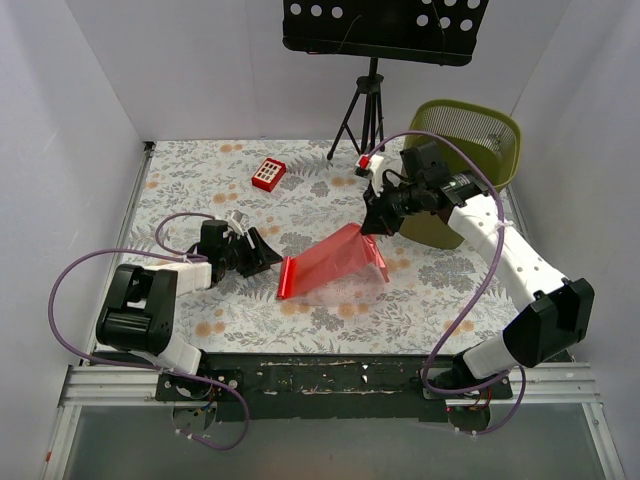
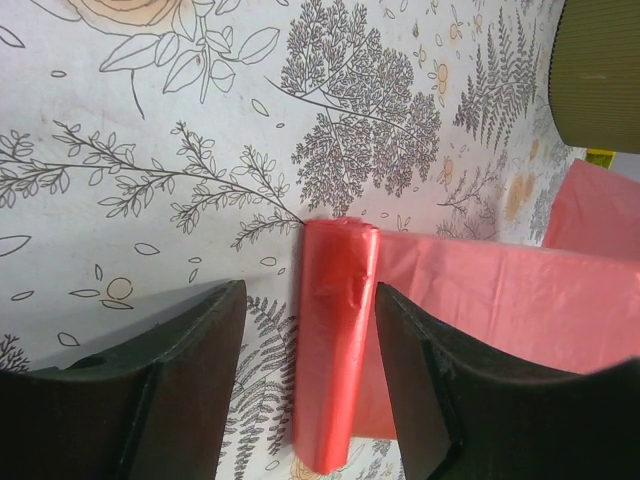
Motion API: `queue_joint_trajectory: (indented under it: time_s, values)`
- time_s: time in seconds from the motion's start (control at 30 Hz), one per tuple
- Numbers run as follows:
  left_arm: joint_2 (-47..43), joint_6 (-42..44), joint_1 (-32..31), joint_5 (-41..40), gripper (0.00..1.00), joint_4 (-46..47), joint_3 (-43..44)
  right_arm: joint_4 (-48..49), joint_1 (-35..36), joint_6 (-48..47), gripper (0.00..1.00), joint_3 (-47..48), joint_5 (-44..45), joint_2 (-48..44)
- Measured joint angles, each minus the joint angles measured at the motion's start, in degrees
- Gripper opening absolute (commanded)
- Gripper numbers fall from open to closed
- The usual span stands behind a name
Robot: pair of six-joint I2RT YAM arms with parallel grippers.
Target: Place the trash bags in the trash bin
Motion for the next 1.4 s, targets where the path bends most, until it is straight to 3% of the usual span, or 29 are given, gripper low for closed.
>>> queue_joint_trajectory:
  time_s: [0.67, 1.4]
  values:
    - [3.0, -1.7, 0.0, 4.9, 0.59, 5.7, -0.5, -6.6, 0.0, -5.1, 0.01, 10.1, -0.2, -1.3]
    - [10.8, -3.8, -2.4, 9.7, 0.56, 7.5, 5.2, -8.4, -2.3, -7.8, 0.01, 4.0, 13.4, -9.3]
